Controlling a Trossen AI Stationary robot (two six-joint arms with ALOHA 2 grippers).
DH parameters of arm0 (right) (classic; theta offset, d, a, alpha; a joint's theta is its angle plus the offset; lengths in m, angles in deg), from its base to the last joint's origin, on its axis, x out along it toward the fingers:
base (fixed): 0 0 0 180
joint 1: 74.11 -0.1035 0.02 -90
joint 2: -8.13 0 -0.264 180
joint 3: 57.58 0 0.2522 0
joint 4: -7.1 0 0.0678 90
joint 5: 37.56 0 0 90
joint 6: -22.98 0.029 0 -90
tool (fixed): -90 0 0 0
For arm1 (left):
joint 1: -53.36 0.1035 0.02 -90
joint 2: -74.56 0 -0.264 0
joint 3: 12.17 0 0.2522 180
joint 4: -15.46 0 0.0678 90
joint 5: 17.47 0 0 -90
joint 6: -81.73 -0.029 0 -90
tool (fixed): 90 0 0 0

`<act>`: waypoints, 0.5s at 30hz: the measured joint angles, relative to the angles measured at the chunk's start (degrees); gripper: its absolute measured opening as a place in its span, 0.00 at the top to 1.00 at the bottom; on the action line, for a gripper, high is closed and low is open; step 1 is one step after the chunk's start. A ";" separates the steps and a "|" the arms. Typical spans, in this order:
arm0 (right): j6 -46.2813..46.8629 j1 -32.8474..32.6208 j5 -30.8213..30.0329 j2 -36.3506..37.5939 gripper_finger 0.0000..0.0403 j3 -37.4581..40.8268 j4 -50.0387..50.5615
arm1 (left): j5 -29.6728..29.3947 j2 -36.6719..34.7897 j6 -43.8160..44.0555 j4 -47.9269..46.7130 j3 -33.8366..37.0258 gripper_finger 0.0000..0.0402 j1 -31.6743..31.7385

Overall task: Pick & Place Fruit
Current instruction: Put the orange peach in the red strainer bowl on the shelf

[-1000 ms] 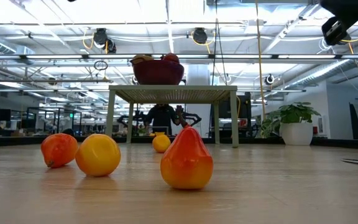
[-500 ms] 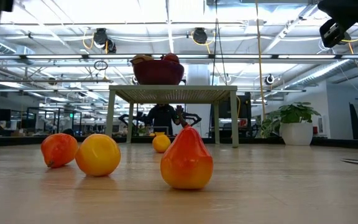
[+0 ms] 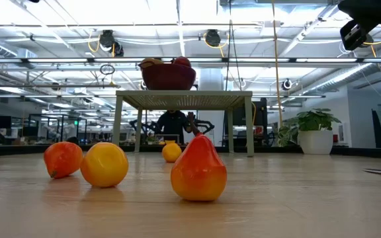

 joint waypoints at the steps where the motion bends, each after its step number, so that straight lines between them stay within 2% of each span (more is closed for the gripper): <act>1: 0.04 0.00 0.00 0.00 1.00 0.01 0.01 | 0.00 0.19 -0.18 0.01 -0.02 0.84 -0.27; 15: 0.60 0.00 0.02 0.00 1.00 0.01 0.02 | -0.13 0.51 -0.17 0.02 0.00 0.17 -1.08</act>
